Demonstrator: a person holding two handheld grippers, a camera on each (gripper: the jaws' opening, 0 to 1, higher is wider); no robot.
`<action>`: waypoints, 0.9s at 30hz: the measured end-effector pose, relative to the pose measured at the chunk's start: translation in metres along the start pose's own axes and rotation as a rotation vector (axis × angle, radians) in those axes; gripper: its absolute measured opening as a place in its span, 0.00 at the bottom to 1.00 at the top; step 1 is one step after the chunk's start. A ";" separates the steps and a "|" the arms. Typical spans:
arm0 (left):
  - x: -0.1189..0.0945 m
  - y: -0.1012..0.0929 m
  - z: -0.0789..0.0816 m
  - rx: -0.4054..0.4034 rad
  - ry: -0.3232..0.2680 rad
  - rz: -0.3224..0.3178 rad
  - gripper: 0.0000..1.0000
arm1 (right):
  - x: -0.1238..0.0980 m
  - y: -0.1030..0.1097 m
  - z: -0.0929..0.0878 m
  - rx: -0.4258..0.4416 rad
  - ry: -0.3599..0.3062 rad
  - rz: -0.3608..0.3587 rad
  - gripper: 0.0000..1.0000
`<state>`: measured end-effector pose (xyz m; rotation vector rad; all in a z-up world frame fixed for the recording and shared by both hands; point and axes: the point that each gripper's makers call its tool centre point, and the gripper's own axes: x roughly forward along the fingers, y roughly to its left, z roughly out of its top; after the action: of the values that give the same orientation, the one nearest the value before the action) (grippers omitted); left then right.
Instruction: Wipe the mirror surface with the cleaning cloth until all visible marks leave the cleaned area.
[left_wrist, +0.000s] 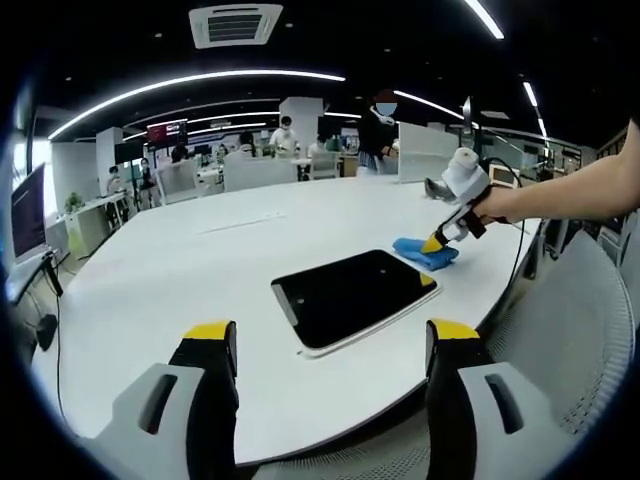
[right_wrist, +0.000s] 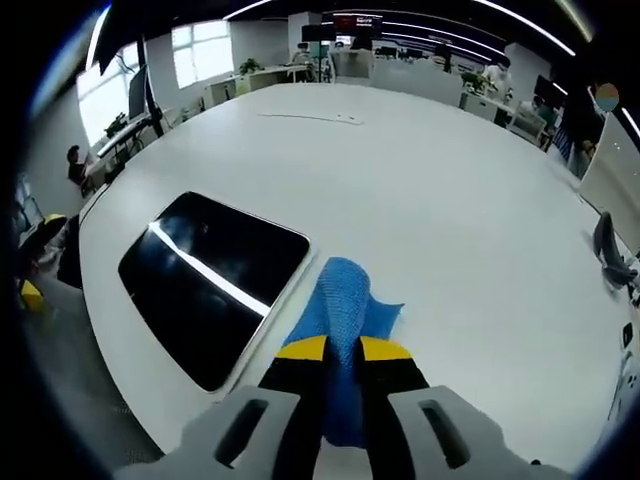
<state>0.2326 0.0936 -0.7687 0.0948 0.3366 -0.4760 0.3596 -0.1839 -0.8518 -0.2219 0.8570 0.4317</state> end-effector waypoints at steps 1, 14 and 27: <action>0.000 0.000 0.000 0.000 -0.001 0.000 0.75 | 0.000 0.000 0.000 0.004 -0.002 0.001 0.09; 0.001 -0.001 -0.002 0.004 0.007 -0.009 0.76 | -0.030 0.004 0.032 0.052 -0.177 0.026 0.09; 0.000 0.001 -0.001 -0.001 0.003 0.001 0.77 | -0.082 0.009 0.046 0.018 -0.299 0.004 0.15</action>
<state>0.2327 0.0946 -0.7695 0.0946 0.3395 -0.4749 0.3394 -0.1826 -0.7594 -0.1350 0.5683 0.4478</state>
